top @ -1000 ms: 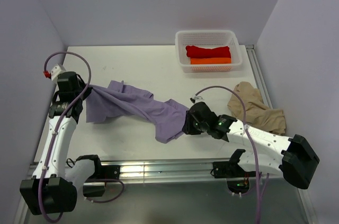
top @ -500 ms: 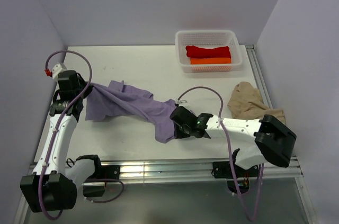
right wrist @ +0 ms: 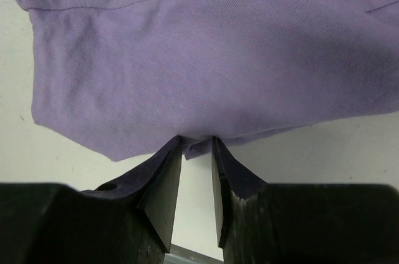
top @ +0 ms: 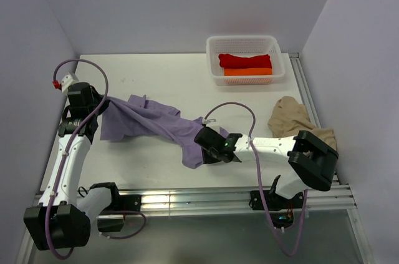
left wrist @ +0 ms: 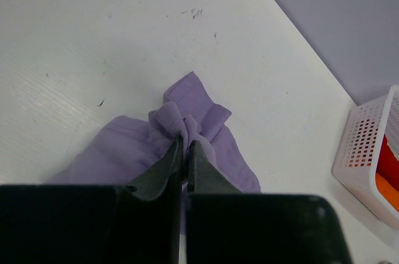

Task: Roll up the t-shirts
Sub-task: Flatten the tshirt

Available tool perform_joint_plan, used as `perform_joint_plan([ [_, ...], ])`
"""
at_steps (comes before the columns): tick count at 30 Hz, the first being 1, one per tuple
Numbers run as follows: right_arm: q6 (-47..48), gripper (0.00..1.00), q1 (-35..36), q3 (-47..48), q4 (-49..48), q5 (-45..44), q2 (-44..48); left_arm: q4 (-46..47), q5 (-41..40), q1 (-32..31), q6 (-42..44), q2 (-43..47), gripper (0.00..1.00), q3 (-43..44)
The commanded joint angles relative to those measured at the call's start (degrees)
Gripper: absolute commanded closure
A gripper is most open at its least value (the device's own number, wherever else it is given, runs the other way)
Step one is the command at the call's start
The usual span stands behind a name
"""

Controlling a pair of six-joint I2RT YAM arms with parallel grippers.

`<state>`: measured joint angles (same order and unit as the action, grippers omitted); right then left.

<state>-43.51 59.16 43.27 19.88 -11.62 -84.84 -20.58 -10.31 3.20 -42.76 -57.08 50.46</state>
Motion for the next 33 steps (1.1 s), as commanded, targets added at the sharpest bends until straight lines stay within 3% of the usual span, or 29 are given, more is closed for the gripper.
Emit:
perform_joint_plan([
  [1,-1.1,0.66,0.6,-0.3,-1.4,-2.1,0.2,3.7,0.5,0.2,-0.3,1.4,1.00,0.7],
  [14,-1.8,0.65,0.5,-3.1,0.2,-3.8,6.9,3.8,1.2,0.2,0.0,2.5,1.00,0.7],
  [33,0.2,0.72,0.5,-0.8,-1.2,-3.1,0.8,4.7,1.9,0.2,0.5,2.5,0.99,0.5],
])
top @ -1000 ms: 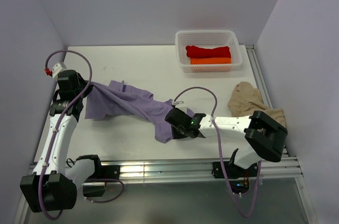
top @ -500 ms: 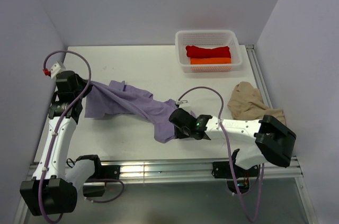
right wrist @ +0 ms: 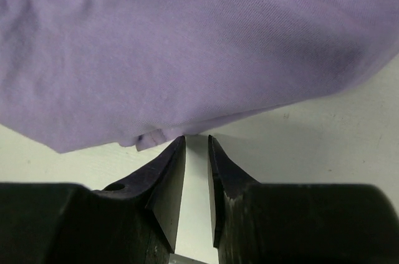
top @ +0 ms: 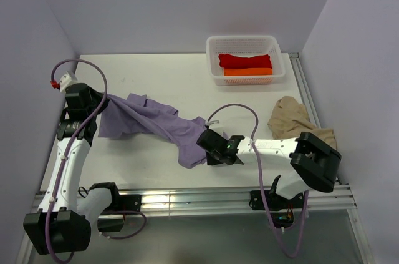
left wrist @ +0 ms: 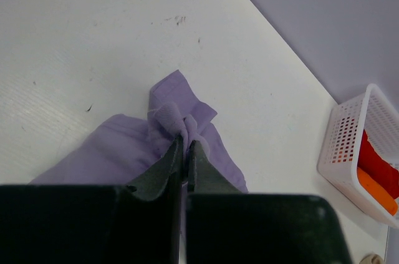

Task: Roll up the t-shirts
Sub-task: Flatten the tshirt

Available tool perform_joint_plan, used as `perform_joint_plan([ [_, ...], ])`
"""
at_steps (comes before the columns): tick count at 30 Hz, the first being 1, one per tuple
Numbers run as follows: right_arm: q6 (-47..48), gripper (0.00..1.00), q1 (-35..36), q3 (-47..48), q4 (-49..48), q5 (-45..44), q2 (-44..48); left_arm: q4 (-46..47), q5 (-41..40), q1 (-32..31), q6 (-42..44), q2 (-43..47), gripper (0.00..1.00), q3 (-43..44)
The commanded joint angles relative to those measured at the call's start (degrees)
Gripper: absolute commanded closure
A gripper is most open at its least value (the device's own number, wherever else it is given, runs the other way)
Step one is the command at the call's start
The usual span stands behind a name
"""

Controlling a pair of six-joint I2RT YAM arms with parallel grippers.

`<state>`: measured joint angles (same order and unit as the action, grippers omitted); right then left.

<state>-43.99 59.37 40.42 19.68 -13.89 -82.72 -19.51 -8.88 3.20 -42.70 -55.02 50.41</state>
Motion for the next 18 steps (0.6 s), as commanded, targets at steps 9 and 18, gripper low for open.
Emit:
perform_joint_plan([
  [9,1.8,0.72,0.3,5.5,-1.1,-0.6,-4.7,3.6,0.7,0.2,0.7,0.4,1.00,0.7],
  [18,2.6,0.72,0.4,8.0,-0.1,-1.1,-5.8,4.0,1.2,0.2,0.7,0.9,1.00,0.6],
])
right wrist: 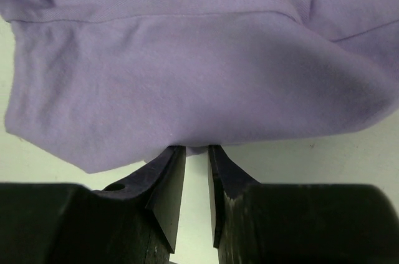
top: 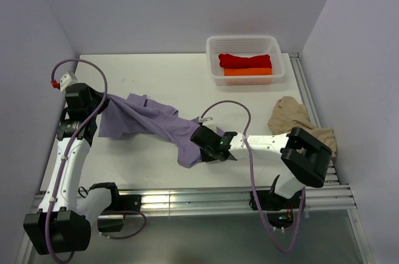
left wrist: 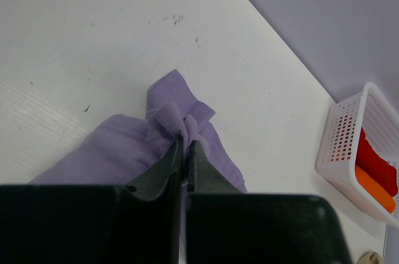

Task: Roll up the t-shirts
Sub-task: Flatten the tshirt

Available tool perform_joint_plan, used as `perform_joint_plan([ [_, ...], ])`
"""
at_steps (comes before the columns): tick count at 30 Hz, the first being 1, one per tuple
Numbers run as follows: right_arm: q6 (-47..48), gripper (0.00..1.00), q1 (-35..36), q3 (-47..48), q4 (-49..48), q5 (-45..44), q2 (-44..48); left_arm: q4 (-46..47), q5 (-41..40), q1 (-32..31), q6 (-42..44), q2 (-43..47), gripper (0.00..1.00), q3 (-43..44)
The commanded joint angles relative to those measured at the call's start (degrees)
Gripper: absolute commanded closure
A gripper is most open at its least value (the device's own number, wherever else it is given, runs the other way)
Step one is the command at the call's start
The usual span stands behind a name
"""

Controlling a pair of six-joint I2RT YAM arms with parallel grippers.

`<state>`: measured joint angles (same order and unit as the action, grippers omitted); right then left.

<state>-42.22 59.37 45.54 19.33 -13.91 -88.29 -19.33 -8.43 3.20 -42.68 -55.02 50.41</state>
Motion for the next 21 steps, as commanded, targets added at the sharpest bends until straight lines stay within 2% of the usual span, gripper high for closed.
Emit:
perform_joint_plan([
  [1,0.8,0.72,0.3,3.0,0.3,-1.2,-0.2,3.8,0.7,0.2,0.7,1.0,1.00,0.6],
  [14,0.8,0.72,0.4,3.9,-1.1,0.5,-4.3,4.2,0.5,0.2,1.0,1.1,1.00,-0.1],
  [21,-1.5,0.72,0.7,-0.6,-0.3,-0.3,0.1,4.6,0.3,0.2,0.9,0.3,1.00,0.2],
])
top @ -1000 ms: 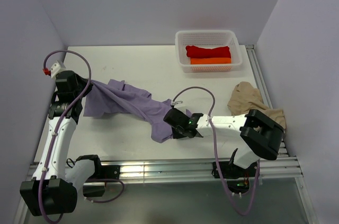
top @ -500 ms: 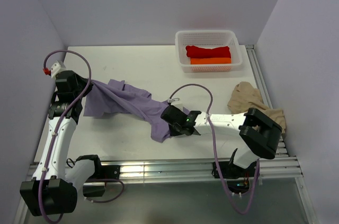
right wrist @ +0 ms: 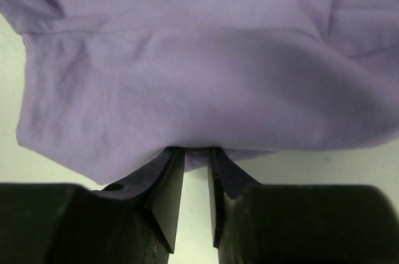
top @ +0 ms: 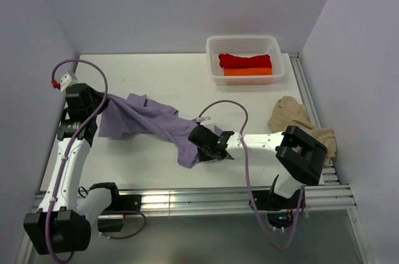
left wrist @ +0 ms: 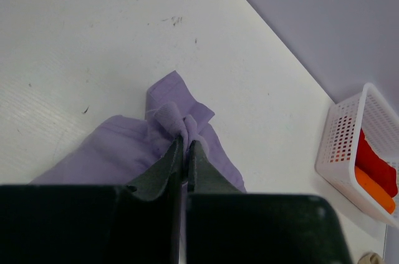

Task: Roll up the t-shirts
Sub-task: Flatten the tshirt

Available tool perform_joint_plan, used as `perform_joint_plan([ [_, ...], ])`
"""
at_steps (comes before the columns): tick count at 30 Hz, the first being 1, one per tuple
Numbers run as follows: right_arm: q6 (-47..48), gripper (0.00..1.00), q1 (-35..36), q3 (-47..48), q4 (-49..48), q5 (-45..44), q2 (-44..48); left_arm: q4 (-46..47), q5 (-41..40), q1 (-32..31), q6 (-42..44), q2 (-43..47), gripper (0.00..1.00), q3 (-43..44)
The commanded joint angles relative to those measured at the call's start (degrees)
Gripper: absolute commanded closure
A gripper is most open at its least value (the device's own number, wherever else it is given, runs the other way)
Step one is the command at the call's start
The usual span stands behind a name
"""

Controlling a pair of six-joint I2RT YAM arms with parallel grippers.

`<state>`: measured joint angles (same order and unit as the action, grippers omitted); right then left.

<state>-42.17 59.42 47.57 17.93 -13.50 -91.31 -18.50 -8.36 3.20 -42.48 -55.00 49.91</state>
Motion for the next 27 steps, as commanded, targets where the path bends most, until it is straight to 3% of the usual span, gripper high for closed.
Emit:
perform_joint_plan([
  [1,-1.9,0.70,0.7,-4.5,2.0,-1.2,4.3,3.8,0.2,0.2,0.7,0.1,1.00,0.7],
  [14,-7.1,0.66,0.7,-16.8,10.4,-2.3,24.9,7.3,-0.7,0.2,-0.9,-6.0,1.00,2.8],
  [16,-7.7,0.66,0.7,-16.2,12.4,-3.2,25.3,7.3,-0.7,0.2,-1.0,-6.9,1.00,3.3],
  [22,-7.8,0.51,0.8,-15.7,11.6,-1.6,27.2,7.4,-1.0,0.2,-0.6,-6.2,1.00,3.0],
  [27,-8.7,0.50,0.8,-16.5,8.8,0.6,25.7,7.8,-0.6,0.2,-0.7,-5.5,1.00,2.0],
])
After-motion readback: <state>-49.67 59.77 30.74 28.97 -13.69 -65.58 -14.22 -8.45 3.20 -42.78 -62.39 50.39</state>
